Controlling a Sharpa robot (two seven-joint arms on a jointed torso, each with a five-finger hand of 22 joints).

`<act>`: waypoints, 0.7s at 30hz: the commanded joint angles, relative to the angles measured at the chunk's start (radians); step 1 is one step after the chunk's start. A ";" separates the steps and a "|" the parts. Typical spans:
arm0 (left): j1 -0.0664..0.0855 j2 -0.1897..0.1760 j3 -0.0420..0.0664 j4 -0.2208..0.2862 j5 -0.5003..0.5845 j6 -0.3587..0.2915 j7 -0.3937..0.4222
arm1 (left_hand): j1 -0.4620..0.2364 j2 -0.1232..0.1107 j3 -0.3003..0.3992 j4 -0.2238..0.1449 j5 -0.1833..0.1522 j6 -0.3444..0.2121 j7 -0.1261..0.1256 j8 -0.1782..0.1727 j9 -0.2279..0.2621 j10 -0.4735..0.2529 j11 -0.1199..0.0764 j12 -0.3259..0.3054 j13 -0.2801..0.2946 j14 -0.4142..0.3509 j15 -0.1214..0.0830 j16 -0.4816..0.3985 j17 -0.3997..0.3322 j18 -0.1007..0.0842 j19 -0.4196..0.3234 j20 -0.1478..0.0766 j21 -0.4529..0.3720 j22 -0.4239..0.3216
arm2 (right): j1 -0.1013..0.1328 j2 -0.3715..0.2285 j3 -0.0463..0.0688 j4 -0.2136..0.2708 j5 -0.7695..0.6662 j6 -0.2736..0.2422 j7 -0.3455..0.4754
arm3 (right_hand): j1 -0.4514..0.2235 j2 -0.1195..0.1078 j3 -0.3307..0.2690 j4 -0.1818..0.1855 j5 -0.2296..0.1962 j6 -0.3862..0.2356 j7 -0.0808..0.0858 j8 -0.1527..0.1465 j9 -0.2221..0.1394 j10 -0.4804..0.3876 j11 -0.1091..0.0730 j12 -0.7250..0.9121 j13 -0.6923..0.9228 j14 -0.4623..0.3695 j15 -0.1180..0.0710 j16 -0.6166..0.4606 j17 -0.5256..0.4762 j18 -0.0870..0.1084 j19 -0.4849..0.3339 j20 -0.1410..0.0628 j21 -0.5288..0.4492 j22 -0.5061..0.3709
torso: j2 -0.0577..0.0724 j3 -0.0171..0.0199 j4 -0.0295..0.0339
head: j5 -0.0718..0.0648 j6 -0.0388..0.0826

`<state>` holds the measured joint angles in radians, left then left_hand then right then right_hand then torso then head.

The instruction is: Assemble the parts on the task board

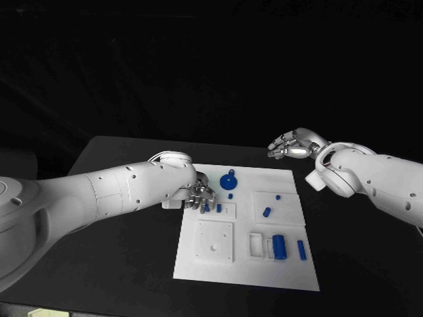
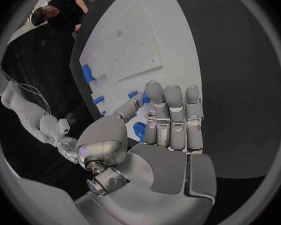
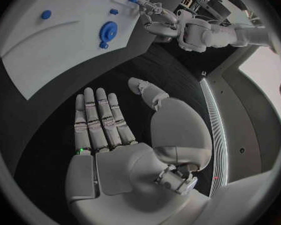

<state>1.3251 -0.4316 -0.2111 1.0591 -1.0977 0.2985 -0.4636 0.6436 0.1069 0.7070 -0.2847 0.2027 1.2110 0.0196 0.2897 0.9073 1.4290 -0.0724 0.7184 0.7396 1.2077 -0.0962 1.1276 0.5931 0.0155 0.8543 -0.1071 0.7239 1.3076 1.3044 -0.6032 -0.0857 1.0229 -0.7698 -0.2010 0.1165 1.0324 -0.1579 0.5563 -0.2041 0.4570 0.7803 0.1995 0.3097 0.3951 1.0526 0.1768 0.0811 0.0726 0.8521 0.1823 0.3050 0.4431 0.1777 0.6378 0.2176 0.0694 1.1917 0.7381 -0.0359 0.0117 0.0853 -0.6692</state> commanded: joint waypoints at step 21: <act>-0.003 -0.023 -0.001 0.036 -0.032 -0.055 0.002 | 0.058 0.064 -0.006 -0.007 0.007 -0.003 -0.003 -0.006 0.004 -0.001 -0.011 0.008 -0.002 0.001 -0.007 0.005 -0.003 -0.016 0.007 -0.078 -0.007 0.020 | -0.001 -0.005 0.000 0.003 -0.003 0.013 0.010 | -0.006 0.005 -0.001 -0.007 0.005 0.000 0.015 0.004 -0.001 0.002 0.004 -0.007 -0.001 -0.007 -0.001 0.005 0.001 0.012 -0.002 0.003 -0.004 0.002 | 0.000 0.0013 -0.0001 | 0.000 -0.001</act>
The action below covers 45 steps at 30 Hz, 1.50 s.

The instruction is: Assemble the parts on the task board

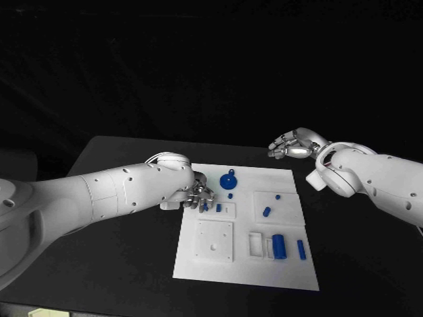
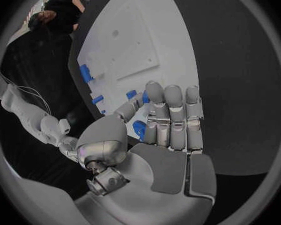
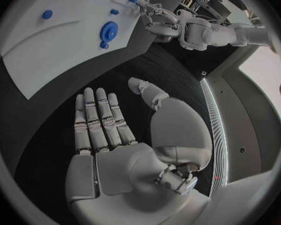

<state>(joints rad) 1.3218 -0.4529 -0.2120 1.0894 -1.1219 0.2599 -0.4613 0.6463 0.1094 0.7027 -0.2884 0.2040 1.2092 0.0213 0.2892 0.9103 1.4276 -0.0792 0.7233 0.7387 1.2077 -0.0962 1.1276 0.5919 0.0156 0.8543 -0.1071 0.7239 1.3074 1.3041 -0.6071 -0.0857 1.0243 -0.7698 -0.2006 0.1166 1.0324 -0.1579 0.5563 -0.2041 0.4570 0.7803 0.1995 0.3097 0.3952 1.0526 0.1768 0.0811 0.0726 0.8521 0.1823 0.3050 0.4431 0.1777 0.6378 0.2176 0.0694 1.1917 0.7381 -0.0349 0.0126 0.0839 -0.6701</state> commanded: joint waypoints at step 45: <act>-0.016 -0.026 -0.002 0.037 0.001 -0.086 -0.001 | 0.012 0.068 0.000 -0.004 -0.007 -0.005 -0.002 -0.028 0.006 -0.004 -0.003 -0.001 -0.011 -0.001 -0.010 0.001 -0.013 -0.016 0.009 -0.080 -0.006 0.020 | -0.004 -0.002 0.000 0.000 -0.003 0.013 0.011 | -0.007 0.005 -0.001 -0.007 0.006 0.000 0.015 0.004 -0.002 0.002 0.004 -0.007 -0.001 -0.008 -0.001 0.006 0.001 0.013 -0.002 0.003 -0.004 0.002 | 0.001 -0.0003 -0.0037 | 0.003 0.002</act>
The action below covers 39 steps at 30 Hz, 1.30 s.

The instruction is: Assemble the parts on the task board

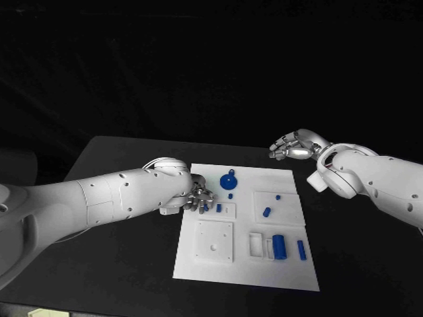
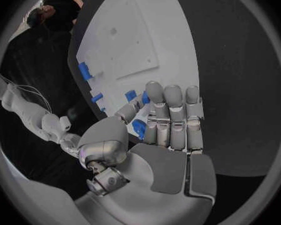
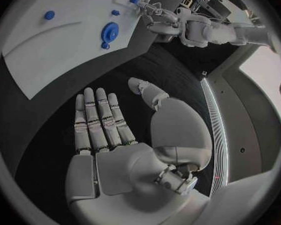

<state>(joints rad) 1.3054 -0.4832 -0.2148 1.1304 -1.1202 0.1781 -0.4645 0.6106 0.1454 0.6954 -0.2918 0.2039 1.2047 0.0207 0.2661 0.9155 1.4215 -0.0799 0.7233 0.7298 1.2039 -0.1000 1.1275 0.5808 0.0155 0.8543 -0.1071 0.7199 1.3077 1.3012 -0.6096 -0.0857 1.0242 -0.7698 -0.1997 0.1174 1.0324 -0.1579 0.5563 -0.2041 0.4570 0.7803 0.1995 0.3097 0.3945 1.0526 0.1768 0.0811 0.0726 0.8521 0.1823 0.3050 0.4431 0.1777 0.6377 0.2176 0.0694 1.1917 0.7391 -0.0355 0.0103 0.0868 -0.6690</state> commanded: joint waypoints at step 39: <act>0.001 0.003 0.001 -0.016 0.010 0.004 -0.017 | -0.039 -0.166 -0.079 0.077 -0.153 -0.028 0.008 -0.039 0.002 -0.013 0.003 -0.014 -0.018 -0.011 -0.014 -0.012 -0.017 -0.016 0.015 -0.081 -0.025 0.016 | -0.001 -0.002 0.000 0.001 -0.003 0.015 0.009 | -0.008 0.003 -0.002 -0.008 0.006 -0.001 0.015 0.004 -0.002 0.001 0.005 -0.007 -0.002 -0.009 -0.001 0.006 0.001 0.012 -0.003 0.003 -0.004 0.002 | -0.001 0.0002 0.0009 | -0.004 0.000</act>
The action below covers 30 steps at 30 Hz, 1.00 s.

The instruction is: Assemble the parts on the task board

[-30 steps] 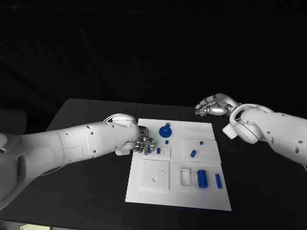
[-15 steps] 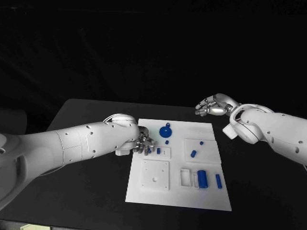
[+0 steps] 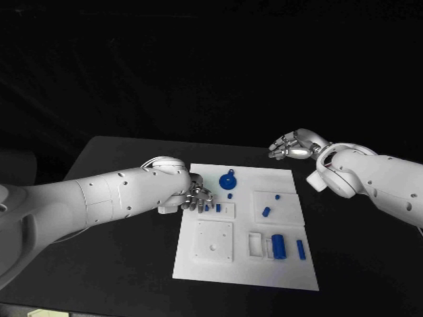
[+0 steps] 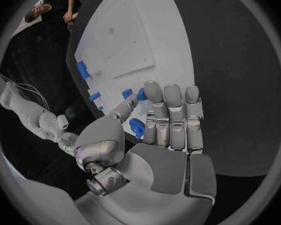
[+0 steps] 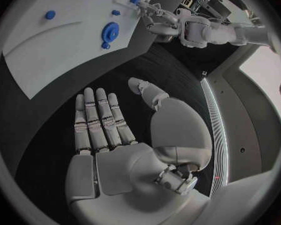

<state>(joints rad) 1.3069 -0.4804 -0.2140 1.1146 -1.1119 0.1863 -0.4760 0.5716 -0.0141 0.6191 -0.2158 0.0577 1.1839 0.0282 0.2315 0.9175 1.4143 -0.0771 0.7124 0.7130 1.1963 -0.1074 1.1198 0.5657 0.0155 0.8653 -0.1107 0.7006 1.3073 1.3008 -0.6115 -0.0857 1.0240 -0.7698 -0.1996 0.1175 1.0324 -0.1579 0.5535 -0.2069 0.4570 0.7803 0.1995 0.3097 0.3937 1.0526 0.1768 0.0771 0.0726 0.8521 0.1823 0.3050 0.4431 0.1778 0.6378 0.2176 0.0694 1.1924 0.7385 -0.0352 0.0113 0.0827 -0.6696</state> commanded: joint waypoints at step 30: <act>-0.001 -0.035 0.051 0.005 0.279 -0.257 0.142 | 0.054 -0.096 0.013 -0.024 -0.007 -0.148 0.044 -0.012 0.000 -0.147 0.041 -0.074 -0.030 -0.110 0.035 -0.094 -0.041 -0.015 -0.065 -0.034 -0.055 0.016 | -0.005 -0.003 0.000 0.002 -0.003 0.013 0.010 | -0.008 0.003 0.000 -0.006 0.006 -0.003 0.016 0.003 -0.002 -0.001 0.006 -0.004 -0.002 -0.011 0.000 0.005 0.000 0.012 -0.005 0.004 -0.004 0.001 | -0.001 0.0008 0.0010 | -0.003 0.011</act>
<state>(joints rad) 1.3061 -0.5153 -0.1646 1.1164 -0.9083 0.0089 -0.4064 0.6274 -0.0989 0.6292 -0.2395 0.0577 1.0410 0.0704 0.2152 0.9182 1.2727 -0.0364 0.6417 0.6846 1.0922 -0.0741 1.0293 0.5259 0.0155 0.8053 -0.0945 0.6487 1.3078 1.2959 -0.6143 -0.0857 1.0241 -0.7698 -0.1986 0.1174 1.0324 -0.1579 0.5535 -0.2069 0.4570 0.7803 0.1995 0.3097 0.3930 1.0526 0.1768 0.0772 0.0718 0.8450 0.1823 0.3050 0.4431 0.1777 0.6378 0.2176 0.0694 1.1921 0.7375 -0.0346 0.0119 0.0793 -0.6608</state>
